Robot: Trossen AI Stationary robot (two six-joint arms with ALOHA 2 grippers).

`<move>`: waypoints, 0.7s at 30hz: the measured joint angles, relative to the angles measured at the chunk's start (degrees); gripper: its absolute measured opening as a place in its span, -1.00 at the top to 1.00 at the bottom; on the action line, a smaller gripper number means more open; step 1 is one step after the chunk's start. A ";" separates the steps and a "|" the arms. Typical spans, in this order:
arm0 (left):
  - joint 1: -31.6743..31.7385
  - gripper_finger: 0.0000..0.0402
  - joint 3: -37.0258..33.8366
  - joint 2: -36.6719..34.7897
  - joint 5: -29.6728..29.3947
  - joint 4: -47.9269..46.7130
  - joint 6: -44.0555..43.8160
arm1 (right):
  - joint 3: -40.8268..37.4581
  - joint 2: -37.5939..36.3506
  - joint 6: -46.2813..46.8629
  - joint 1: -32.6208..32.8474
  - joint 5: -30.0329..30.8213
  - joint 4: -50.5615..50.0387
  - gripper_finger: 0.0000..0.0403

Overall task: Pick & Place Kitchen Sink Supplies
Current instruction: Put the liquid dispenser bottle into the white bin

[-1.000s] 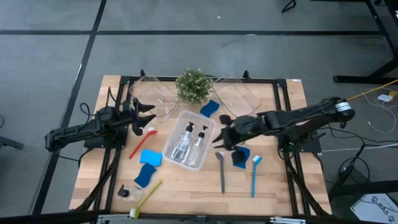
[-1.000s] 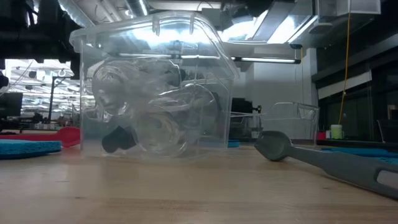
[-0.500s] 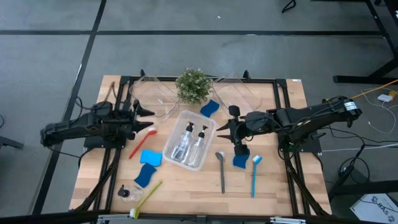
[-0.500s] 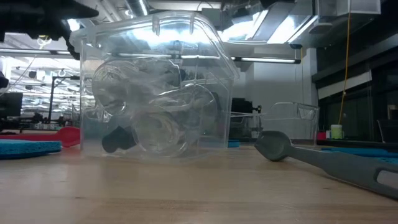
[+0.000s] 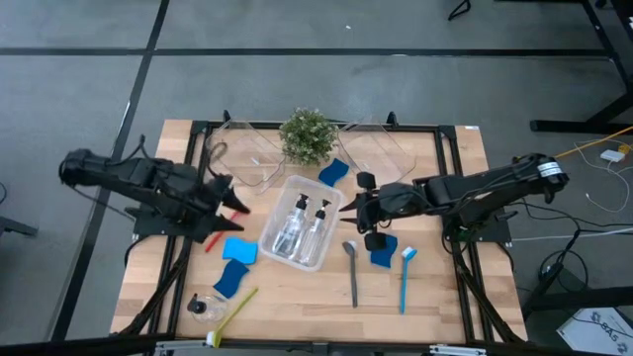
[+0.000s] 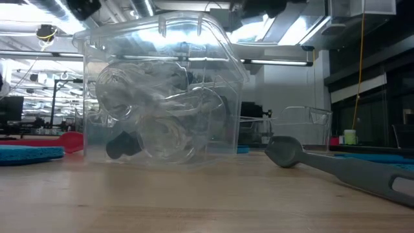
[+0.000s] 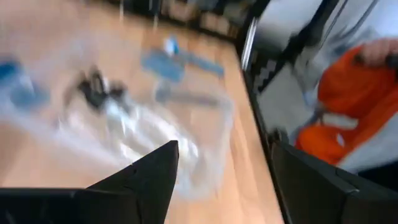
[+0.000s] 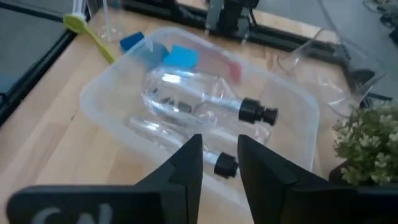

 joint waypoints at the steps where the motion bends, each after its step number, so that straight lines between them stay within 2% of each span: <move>1: -1.99 -0.25 1.95 1.50 -0.84 -3.08 -2.52 | 0.00 0.44 0.38 0.00 -0.07 0.21 0.50; 4: -8.19 -0.25 7.13 4.80 -2.21 -11.43 -13.15 | 0.00 1.28 0.64 0.00 -0.90 0.23 0.50; 7: -14.72 -0.25 11.46 6.95 -4.29 -15.51 -23.02 | 0.00 1.97 -0.08 0.00 -0.90 0.56 0.50; 12: -25.88 -0.25 17.24 8.84 -14.08 -19.90 -35.27 | 0.00 2.62 -1.27 0.00 -0.90 0.84 0.50; 16: -34.65 -0.25 19.40 11.01 -19.98 -22.91 -46.12 | 0.00 2.61 -1.13 0.00 -0.93 0.44 0.50; 21: -42.65 -0.25 19.45 13.27 -23.91 -23.84 -55.98 | 0.00 2.61 -0.43 0.00 -1.04 0.16 0.50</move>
